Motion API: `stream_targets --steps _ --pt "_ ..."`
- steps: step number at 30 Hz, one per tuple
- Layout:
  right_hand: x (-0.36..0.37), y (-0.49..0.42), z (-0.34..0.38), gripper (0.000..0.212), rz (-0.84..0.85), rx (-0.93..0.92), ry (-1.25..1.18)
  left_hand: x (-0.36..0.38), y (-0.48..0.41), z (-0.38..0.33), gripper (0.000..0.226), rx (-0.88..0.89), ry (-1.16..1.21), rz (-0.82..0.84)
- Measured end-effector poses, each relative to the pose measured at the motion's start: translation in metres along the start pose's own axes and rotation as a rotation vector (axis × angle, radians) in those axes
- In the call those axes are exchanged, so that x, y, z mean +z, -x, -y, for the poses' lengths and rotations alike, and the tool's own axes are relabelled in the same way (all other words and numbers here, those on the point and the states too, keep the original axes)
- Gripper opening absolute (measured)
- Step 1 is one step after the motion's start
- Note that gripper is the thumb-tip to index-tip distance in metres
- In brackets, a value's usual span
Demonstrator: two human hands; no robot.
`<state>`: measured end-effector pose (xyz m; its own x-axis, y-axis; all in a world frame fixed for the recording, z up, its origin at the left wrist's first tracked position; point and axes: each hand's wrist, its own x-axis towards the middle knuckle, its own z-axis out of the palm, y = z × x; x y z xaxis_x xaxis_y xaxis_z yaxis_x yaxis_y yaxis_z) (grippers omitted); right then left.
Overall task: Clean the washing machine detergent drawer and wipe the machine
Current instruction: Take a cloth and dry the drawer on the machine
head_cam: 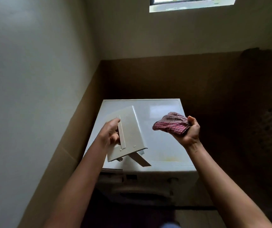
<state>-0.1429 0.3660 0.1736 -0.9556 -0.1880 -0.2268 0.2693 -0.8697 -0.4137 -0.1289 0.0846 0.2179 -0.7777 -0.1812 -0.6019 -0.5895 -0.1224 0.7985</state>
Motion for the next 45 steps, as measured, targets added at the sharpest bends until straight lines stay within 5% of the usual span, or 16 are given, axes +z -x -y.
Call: stream_targets --steps 9,16,20,24,26,29,32,45 --pt "0.033 -0.046 0.018 0.091 0.030 -0.049 0.240 0.041 -0.044 -0.041 0.026 -0.108 0.072 0.132" --pt "0.080 -0.092 0.021 0.050 0.182 -0.066 0.571 0.056 -0.070 -0.054 0.066 -0.162 0.102 0.184" --pt "0.093 -0.116 0.004 0.057 0.423 -0.053 1.134 0.066 -0.075 -0.060 0.069 -0.164 0.139 0.159" --pt "0.077 -0.122 -0.012 0.053 0.758 0.251 1.983 0.073 -0.078 -0.063 0.070 -0.138 0.254 0.197" --pt "0.074 -0.119 -0.015 0.056 0.881 0.187 2.062 0.074 -0.079 -0.064 0.069 -0.120 0.279 0.219" --pt "0.079 -0.128 -0.020 0.066 0.719 -0.125 1.943 0.075 -0.081 -0.064 0.070 -0.124 0.284 0.205" --pt "0.074 -0.145 -0.034 0.061 0.599 -0.330 2.302 0.077 -0.080 -0.066 0.071 -0.156 0.256 0.155" --pt "0.054 -0.125 -0.063 0.086 0.404 -0.331 2.414 0.083 -0.089 -0.069 0.055 -0.135 0.507 0.133"
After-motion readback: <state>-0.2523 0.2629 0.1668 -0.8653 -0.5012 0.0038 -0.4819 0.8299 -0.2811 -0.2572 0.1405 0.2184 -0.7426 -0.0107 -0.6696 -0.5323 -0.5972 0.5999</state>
